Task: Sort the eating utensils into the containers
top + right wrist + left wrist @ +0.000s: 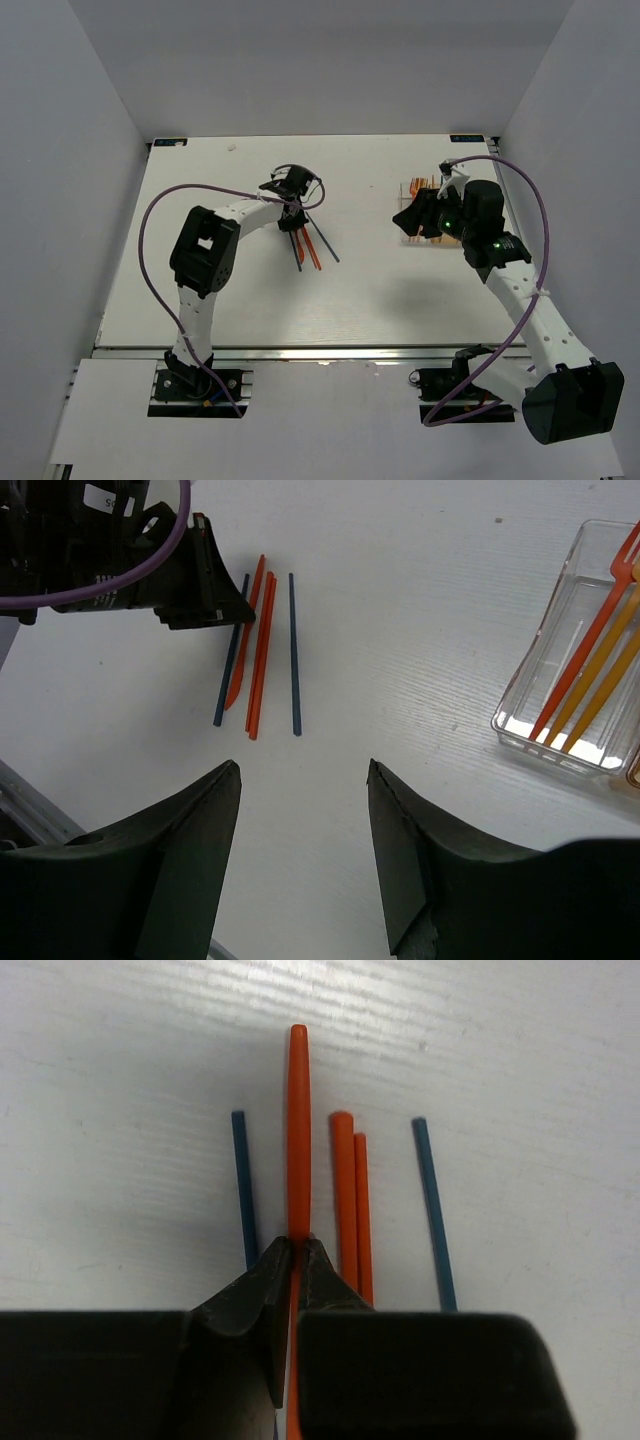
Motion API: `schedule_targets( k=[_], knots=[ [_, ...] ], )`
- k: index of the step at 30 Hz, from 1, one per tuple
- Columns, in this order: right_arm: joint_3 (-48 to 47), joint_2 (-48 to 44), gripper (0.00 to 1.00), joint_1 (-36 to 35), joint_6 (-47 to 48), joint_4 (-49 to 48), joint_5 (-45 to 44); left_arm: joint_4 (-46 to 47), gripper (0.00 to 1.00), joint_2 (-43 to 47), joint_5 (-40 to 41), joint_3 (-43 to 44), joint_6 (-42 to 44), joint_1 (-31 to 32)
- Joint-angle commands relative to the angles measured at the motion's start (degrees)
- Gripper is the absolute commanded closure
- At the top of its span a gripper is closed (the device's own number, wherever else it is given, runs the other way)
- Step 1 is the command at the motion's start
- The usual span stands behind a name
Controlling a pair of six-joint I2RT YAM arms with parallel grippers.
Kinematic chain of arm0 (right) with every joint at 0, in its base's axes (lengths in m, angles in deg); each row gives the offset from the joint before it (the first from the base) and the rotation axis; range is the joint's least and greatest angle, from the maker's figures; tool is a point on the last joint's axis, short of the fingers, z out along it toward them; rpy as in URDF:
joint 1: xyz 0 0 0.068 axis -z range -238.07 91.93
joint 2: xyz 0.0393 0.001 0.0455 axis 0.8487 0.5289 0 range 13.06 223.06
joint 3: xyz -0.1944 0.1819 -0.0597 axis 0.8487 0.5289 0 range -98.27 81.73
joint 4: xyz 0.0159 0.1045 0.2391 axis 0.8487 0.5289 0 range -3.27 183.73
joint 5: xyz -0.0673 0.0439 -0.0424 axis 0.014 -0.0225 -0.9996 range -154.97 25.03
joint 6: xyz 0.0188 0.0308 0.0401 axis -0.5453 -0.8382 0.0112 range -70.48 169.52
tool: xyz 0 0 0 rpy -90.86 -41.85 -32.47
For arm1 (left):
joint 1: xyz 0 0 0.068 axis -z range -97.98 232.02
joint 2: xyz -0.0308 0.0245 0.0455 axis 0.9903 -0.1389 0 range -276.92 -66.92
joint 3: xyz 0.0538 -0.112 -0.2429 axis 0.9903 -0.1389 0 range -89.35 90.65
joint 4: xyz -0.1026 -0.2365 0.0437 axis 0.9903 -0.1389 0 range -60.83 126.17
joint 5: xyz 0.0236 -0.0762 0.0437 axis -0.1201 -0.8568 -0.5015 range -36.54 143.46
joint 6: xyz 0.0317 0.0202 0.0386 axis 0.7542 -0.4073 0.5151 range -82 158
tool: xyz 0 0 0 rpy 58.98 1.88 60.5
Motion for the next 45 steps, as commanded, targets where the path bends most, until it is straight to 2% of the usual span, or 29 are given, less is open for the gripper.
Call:
schedule_targets(
  k=[1,7,15,20,24,27,32,34,38,44,45],
  knots=[
    [0.5,-1.1,0.40,0.0,0.4,-3.8,3.4,-6.8,1.00,1.0,-0.8,-4.8,0.0,1.5],
    [1.9,1.5,0.40,0.1,-2.0,-5.9,6.4,-5.3,1.00,8.0,3.1,-5.3,-0.4,3.2],
    [5.8,10.1,0.42,-0.6,-11.3,-21.2,12.2,-0.8,1.00,11.8,0.6,-8.8,0.3,4.7],
    [3.5,16.5,0.45,-3.0,-13.1,-21.4,11.3,-1.2,1.00,13.0,0.7,-10.5,0.4,5.9],
    [4.2,17.5,0.43,-4.2,-15.4,-23.6,10.3,0.6,1.00,15.6,0.4,-13.1,0.1,7.4],
    [5.2,19.9,0.42,-4.7,-19.9,-28.4,12.6,1.7,1.00,18.0,-0.3,-14.4,0.4,9.4],
    [5.1,23.6,0.41,-8.0,-26.3,-33.4,8.0,4.5,1.00,21.7,-2.2,-16.6,0.4,12.6],
    [4.4,25.4,0.36,-9.9,-28.8,-34.1,6.3,5.9,1.00,24.2,-3.6,-18.0,0.3,13.2],
    [4.4,28.1,0.34,-11.8,-32.9,-38.4,5.8,9.5,1.00,27.2,-7.5,-19.4,0.4,14.0],
    [2.9,30.6,0.34,-13.9,-33.7,-38.8,5.7,13.7,1.00,30.9,-10.5,-21.4,0.8,14.6],
    [2.7,30.4,0.35,-14.0,-33.4,-36.2,3.5,13.3,1.00,30.9,-9.3,-21.4,0.7,14.6]
  ],
)
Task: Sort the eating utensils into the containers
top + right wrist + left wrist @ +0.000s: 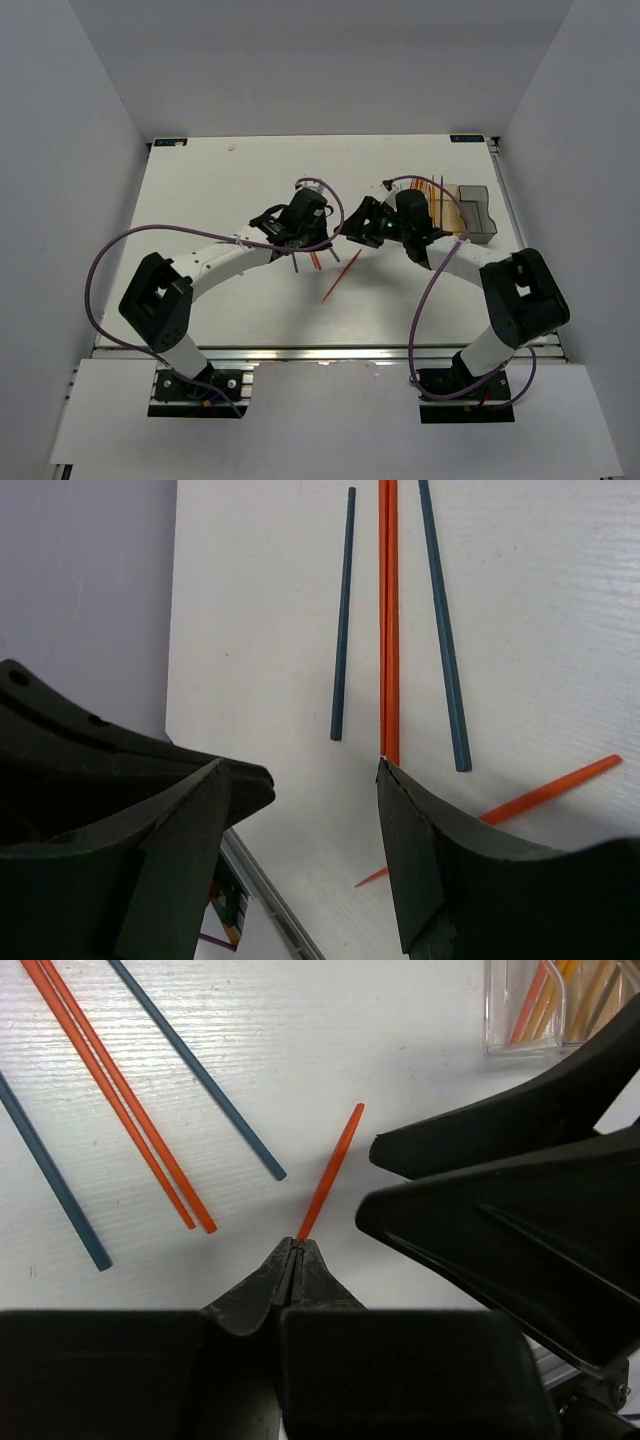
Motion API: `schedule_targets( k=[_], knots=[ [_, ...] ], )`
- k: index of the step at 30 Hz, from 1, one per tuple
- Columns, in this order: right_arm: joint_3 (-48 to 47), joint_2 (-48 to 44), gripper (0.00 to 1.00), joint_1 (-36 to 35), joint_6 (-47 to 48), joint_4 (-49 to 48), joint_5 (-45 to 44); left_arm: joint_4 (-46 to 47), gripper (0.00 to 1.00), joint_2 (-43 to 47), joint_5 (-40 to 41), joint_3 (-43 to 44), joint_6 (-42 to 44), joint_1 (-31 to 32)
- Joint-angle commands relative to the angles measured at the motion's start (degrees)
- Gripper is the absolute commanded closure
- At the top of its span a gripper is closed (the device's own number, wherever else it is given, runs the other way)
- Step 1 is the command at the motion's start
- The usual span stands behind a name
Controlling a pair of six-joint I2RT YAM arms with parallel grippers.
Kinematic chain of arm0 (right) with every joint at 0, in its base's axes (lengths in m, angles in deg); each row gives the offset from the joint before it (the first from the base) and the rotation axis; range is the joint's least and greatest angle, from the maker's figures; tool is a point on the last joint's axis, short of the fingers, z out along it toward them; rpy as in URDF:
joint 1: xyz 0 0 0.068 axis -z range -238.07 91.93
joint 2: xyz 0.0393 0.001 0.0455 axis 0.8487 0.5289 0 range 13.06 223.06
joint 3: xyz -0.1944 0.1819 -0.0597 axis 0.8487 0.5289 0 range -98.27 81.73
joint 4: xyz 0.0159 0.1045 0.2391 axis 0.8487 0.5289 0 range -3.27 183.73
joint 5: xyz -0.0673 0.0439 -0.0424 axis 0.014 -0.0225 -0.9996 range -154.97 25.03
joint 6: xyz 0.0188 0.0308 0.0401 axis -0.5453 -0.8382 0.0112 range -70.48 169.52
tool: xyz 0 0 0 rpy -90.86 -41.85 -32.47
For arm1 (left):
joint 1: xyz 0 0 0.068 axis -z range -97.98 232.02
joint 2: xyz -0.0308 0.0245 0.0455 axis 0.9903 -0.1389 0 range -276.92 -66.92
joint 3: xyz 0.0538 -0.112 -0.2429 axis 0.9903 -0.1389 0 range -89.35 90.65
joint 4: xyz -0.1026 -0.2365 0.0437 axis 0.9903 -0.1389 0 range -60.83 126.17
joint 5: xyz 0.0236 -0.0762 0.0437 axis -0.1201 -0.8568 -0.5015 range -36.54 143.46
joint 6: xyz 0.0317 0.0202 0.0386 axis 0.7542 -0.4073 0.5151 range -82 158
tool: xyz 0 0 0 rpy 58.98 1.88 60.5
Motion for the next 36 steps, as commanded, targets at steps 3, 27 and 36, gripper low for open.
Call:
schedule_targets(
  k=[3,27,36],
  knots=[
    [-1.3,-2.3,0.26,-0.6,-0.4,3.2,-10.7,0.1,1.00,1.6,0.6,0.2,1.5,0.5],
    [0.7,-38.1,0.16,14.9,20.1,35.2,-28.9,-10.2,0.32,-22.7,-7.9,20.5,29.2,6.8],
    [-1.0,-41.2,0.16,15.3,22.4,37.3,-29.4,-15.9,0.53,-31.5,-5.6,25.8,29.8,7.2]
  ],
)
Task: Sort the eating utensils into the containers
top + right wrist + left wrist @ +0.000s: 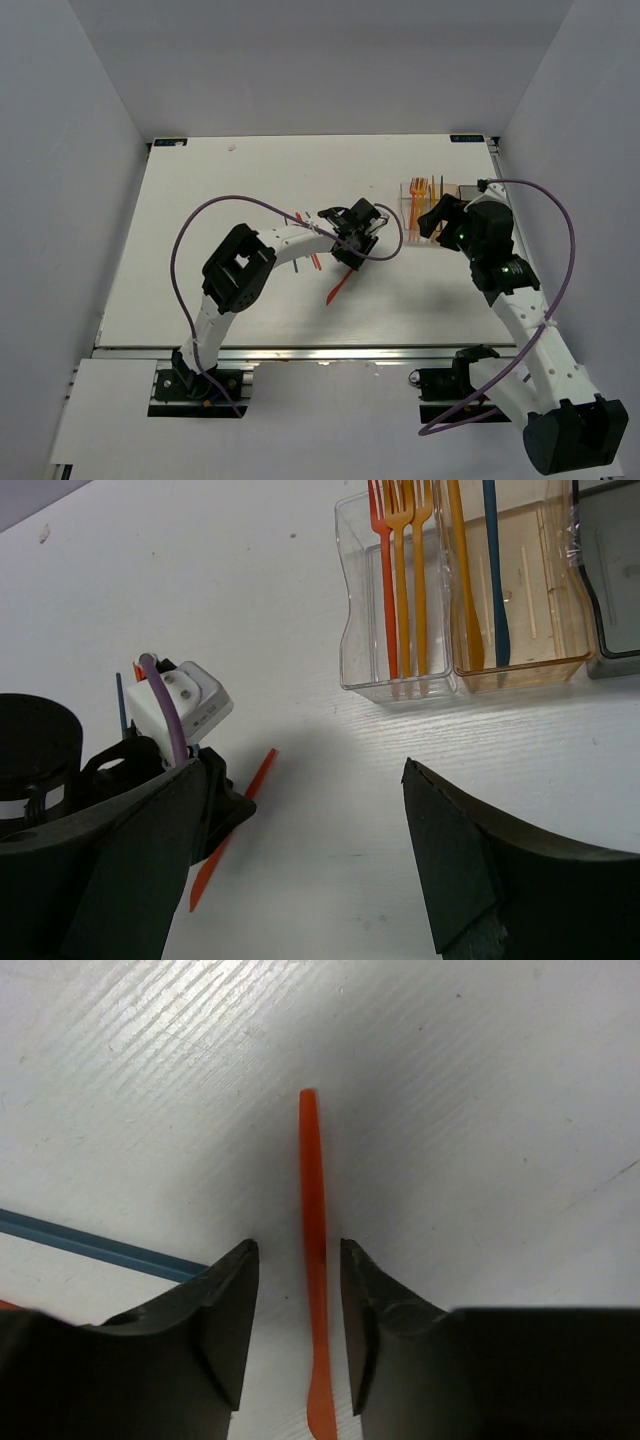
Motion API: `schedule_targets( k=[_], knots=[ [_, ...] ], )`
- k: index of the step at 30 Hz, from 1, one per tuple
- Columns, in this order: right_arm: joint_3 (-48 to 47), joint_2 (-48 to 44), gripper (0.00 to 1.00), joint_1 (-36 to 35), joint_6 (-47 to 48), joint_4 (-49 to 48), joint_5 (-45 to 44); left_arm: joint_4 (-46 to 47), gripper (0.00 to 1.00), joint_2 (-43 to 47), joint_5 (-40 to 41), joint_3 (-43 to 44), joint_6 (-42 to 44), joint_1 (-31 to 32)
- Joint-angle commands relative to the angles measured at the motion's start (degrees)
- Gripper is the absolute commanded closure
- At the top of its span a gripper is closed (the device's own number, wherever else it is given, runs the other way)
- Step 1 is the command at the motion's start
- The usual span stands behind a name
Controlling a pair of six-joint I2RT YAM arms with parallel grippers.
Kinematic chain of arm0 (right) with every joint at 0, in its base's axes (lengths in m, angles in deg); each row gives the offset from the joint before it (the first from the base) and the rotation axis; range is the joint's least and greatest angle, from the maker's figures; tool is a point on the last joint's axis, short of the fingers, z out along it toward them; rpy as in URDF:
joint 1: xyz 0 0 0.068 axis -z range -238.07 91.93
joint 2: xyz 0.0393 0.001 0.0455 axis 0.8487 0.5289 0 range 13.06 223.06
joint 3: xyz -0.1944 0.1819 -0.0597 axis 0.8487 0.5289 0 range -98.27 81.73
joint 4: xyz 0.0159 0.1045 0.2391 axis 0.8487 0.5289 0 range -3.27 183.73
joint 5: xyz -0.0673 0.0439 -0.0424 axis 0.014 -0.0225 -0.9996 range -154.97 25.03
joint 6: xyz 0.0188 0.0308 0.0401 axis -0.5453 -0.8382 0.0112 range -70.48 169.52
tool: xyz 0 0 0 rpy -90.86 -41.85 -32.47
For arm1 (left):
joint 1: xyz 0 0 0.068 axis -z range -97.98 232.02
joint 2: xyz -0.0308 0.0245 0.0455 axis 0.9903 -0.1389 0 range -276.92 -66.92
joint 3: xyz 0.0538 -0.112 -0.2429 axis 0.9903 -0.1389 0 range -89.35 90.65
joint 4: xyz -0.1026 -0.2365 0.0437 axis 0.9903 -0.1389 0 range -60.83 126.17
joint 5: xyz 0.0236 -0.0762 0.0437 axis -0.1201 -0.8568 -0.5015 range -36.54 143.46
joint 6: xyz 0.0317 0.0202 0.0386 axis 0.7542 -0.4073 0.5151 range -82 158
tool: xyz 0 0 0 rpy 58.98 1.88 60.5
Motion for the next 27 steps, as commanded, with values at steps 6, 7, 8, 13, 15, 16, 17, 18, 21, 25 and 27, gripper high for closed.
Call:
schedule_targets(
  k=[6,7,8,13,15,16,17,18,21,25,27],
  knots=[
    [-2.5,-2.0,0.15,1.2,2.4,0.2,1.2,-6.8,0.91,-3.3,-0.3,0.6,-0.3,1.0],
    [-2.1,-1.6,0.14,1.9,2.1,-0.2,2.3,-6.6,1.00,-3.0,-0.7,-0.4,-0.9,1.0],
    [-1.5,-0.8,0.14,2.4,1.9,-1.2,3.6,-6.2,1.00,-2.6,-0.8,-0.9,-1.2,1.0],
    [3.2,0.7,0.11,6.0,-1.5,-6.9,15.2,-0.4,1.00,2.9,0.3,-5.1,-4.3,1.0],
    [4.9,1.4,0.11,6.1,-3.8,-10.6,17.9,4.1,1.00,5.2,1.7,-6.7,-6.3,1.0],
    [7.1,1.9,0.11,6.0,-5.0,-12.2,19.3,5.4,1.00,7.1,2.1,-7.4,-8.0,1.0],
    [8.4,3.3,0.11,6.1,-8.0,-13.9,22.4,6.8,1.00,8.0,2.2,-8.8,-8.8,1.0],
    [9.8,4.2,0.12,6.0,-9.8,-18.6,24.0,8.9,1.00,8.7,2.5,-9.3,-9.7,1.0],
    [15.5,6.6,0.15,5.4,-15.6,-24.3,25.8,10.6,1.00,10.8,3.3,-10.4,-12.1,1.3],
    [21.8,8.1,0.15,3.7,-22.0,-34.4,24.9,13.3,1.00,14.1,5.2,-13.0,-13.9,1.8],
    [24.5,9.0,0.16,3.5,-25.4,-37.6,24.5,15.5,1.00,16.6,4.5,-15.2,-14.4,1.8]
  ],
)
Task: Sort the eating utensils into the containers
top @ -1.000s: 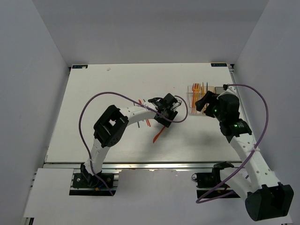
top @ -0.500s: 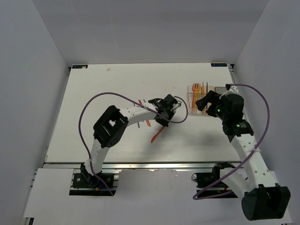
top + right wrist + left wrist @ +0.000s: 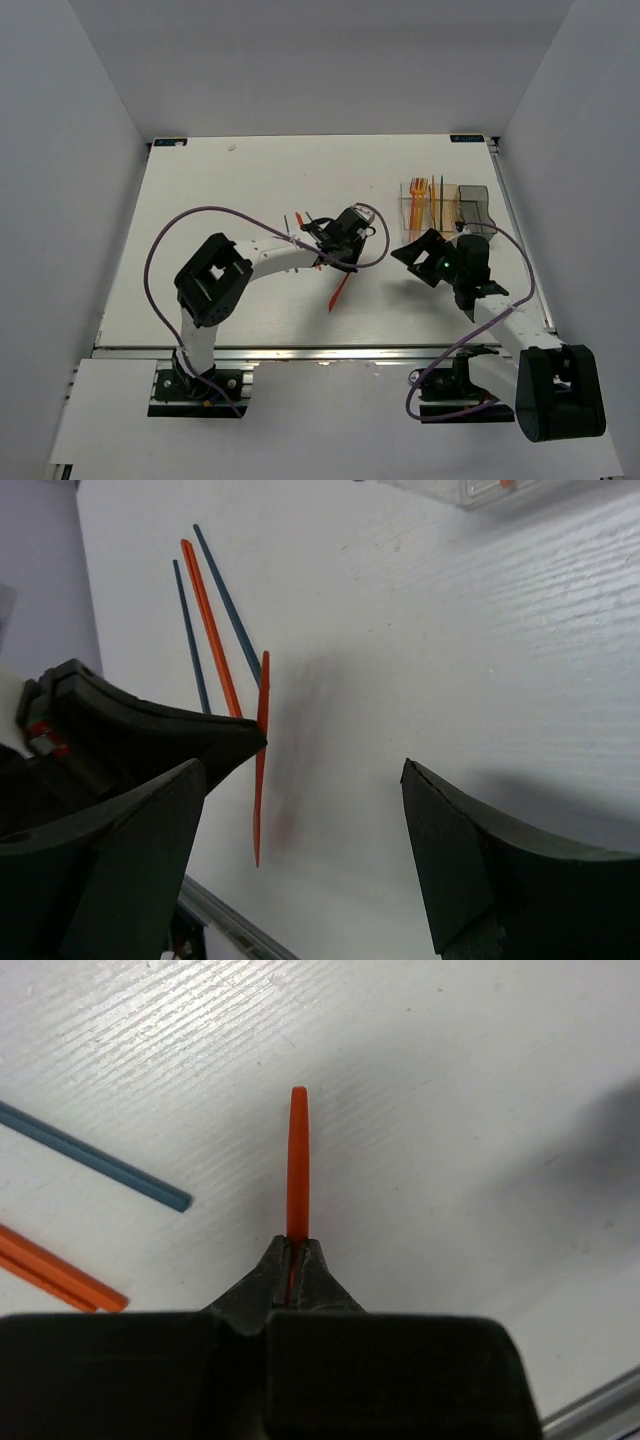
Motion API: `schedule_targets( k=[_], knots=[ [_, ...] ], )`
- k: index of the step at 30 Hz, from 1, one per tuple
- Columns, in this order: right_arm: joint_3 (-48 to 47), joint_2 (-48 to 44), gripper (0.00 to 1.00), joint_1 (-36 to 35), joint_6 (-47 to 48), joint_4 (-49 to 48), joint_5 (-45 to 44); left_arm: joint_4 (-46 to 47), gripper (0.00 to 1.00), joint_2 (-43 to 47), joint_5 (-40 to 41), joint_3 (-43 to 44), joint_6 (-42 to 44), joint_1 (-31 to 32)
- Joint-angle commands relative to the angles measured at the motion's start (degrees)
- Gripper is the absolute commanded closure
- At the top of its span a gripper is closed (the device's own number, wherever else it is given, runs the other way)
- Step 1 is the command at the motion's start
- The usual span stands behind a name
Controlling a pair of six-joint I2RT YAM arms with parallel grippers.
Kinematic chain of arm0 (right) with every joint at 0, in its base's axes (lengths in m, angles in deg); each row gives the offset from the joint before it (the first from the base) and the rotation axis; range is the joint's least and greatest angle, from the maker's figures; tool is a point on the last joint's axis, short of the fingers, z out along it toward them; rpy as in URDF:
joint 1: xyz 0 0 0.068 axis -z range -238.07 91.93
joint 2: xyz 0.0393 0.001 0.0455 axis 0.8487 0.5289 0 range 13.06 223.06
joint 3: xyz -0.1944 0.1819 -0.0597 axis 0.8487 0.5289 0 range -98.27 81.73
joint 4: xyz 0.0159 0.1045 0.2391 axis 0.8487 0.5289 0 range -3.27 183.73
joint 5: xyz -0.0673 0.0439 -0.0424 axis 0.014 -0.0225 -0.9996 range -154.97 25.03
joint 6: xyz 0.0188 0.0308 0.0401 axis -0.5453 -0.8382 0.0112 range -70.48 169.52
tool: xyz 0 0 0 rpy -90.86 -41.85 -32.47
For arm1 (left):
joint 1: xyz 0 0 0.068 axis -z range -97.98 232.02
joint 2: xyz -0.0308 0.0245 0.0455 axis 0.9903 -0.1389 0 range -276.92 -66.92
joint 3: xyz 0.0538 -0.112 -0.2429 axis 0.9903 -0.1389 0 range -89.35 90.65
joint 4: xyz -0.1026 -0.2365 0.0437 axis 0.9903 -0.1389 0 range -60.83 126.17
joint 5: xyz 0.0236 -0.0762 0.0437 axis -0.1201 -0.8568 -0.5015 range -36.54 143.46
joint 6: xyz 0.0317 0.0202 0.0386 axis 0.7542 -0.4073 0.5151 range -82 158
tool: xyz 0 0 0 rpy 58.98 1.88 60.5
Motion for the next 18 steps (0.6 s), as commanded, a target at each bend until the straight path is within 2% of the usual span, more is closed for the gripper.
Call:
schedule_targets(
  k=[1,9,15,18],
  knots=[
    [2.6,0.7,0.17,-0.9,-8.5,-13.8,2.0,5.8,1.00,7.5,0.5,-2.2,-2.7,0.5],
    [-0.3,9.6,0.17,-7.4,-10.6,-23.9,3.5,10.2,1.00,10.7,-6.5,-5.5,-3.9,0.9],
    [-2.9,14.2,0.18,-11.1,-10.3,-25.4,1.4,13.0,1.00,12.6,-10.0,-7.2,-5.0,1.2],
    [-3.8,15.9,0.22,-11.8,-9.9,-26.2,1.1,13.4,1.00,13.0,-11.4,-7.4,-5.1,1.3]
  ],
)
